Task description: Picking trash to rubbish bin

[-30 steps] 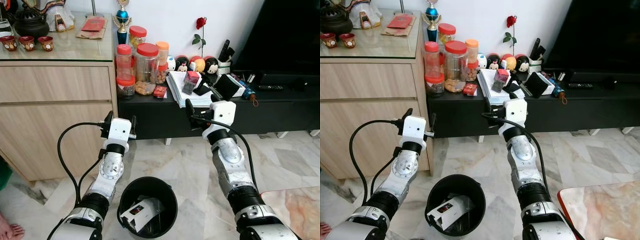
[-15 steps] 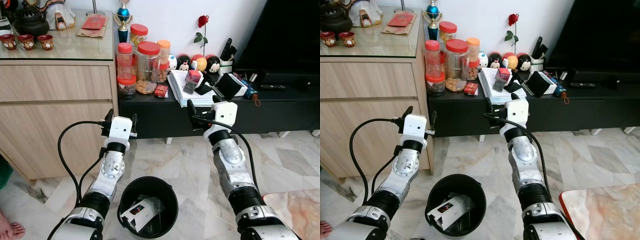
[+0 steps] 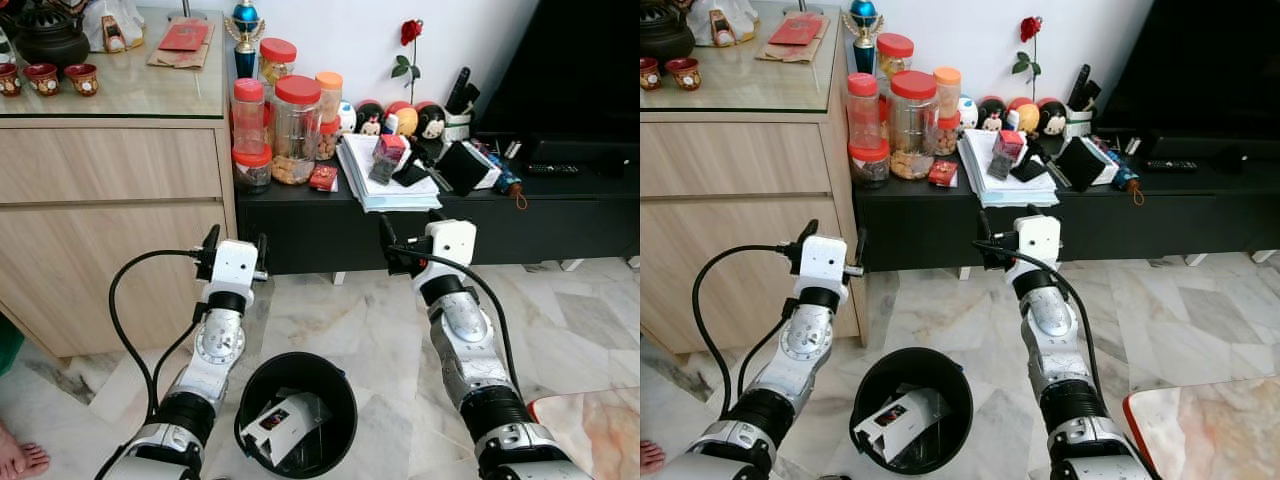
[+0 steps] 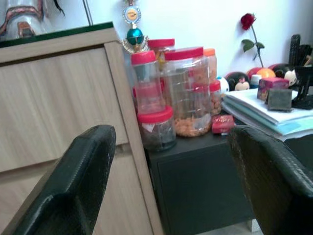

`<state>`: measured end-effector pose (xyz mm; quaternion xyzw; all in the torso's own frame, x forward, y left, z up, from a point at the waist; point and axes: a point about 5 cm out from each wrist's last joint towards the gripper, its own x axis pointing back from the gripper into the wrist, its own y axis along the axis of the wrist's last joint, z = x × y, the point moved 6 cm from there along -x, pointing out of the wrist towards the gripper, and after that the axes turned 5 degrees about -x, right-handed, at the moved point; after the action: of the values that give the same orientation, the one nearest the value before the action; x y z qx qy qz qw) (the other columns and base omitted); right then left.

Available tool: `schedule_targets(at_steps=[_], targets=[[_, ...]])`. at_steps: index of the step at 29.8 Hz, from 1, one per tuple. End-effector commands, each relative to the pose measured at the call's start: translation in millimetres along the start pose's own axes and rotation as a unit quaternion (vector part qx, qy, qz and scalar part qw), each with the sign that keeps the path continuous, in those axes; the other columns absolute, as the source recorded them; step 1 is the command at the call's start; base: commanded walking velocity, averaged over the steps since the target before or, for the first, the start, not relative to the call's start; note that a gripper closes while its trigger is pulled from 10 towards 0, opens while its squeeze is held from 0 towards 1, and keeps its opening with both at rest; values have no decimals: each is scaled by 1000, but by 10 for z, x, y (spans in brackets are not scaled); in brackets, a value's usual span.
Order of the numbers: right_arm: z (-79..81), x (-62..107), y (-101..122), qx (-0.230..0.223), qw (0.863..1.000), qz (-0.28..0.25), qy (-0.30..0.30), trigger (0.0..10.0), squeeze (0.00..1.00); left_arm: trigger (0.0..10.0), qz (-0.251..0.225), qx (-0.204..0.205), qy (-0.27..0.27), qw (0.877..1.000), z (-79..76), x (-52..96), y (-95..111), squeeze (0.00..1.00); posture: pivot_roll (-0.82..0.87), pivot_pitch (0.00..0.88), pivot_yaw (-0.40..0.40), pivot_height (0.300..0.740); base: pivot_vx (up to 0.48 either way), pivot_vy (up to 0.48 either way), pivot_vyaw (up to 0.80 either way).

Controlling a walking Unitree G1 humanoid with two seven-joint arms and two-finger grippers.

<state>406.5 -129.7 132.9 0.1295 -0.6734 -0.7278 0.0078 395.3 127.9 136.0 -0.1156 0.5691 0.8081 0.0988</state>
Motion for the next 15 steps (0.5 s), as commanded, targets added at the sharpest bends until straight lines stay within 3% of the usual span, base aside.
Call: schedule_targets(at_steps=[1, 8, 15], targets=[[-86, 5, 25, -3, 1000, -6, -16, 10000, 0, 10000, -6, 8, -2, 1000, -24, 32, 18, 0, 77, 85, -136, 740, 0, 0, 0], [-91, 6, 38, -5, 1000, -9, -17, 10000, 0, 10000, -9, 14, -1, 1000, -27, 25, 45, 0, 76, 87, -136, 740, 0, 0, 0], [-98, 7, 51, -5, 1000, -12, -18, 10000, 0, 10000, -12, 16, -2, 1000, -43, 27, 62, 0, 74, 86, -137, 740, -245, 0, 0]])
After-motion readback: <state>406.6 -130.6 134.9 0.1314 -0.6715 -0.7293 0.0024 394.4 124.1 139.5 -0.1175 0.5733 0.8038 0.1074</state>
